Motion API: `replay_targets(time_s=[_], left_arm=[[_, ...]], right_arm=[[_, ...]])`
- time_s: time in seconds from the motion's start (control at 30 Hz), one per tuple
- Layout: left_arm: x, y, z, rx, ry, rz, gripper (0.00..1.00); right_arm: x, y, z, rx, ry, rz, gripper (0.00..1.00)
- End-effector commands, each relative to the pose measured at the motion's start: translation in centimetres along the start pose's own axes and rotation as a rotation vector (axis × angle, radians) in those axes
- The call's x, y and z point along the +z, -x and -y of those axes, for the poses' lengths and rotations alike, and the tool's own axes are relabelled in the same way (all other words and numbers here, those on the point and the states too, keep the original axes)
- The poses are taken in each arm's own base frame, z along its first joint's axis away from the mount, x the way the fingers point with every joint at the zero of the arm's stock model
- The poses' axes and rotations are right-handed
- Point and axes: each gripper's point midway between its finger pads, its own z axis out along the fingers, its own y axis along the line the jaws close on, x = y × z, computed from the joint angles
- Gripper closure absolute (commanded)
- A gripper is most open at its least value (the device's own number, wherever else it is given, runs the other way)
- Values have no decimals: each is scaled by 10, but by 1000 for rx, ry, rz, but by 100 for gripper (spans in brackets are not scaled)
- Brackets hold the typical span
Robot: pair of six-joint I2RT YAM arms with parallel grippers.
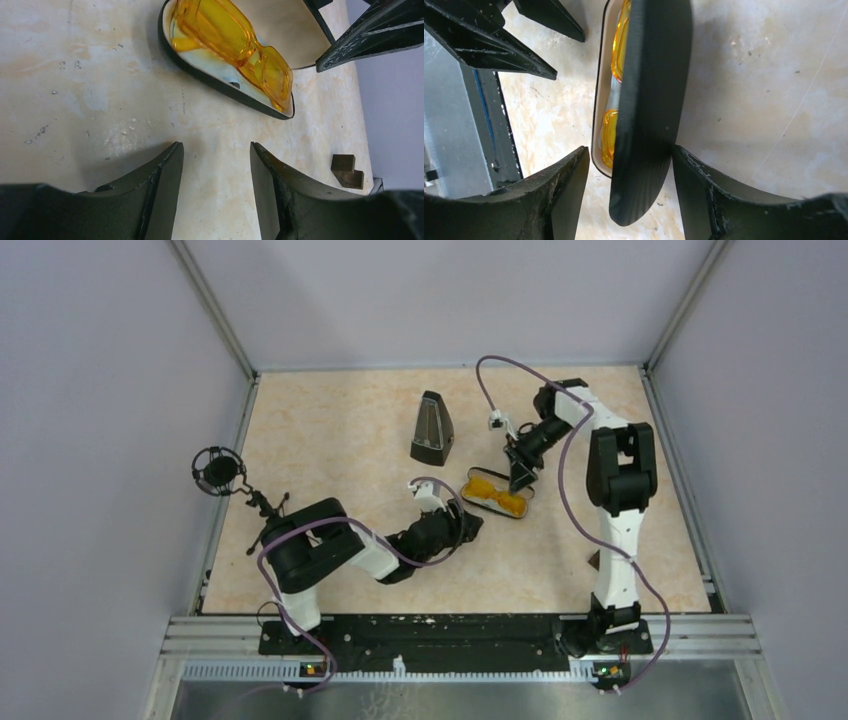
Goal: Organize the sunglasses
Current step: Adjust the sunglasses case at the center of the board.
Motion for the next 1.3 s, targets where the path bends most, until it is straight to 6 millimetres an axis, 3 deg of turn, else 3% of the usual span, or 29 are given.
replay_targets(time_s=[0.0,0.27,0.4,0.6,0.8,0.9,1.07,1.27], left_arm=[[6,-6,-10,-23,31,-10,41],[6,-9,-13,-49,20,0,45],[5,6,-13,-74,-4,88,44],[12,22,-16,-136,-58,156,44],[12,31,-11,-222,-189,186,51],[10,33,-5,-255,-259,188,53],[13,30,5,-273,-331,171,50],[27,24,4,-316,-326,135,51]], right_arm=[[-8,13,-9,20,-7,103,38],[-19,26,-17,-1,-67,193,39],[-27,34,-19,-3,-94,229,39],[-25,35,-5,55,-127,262,47],[-23,34,-6,65,-105,282,55],[-32,38,-8,59,-107,320,55],[-48,39,7,77,-170,358,56],[-62,35,29,120,-223,392,55]])
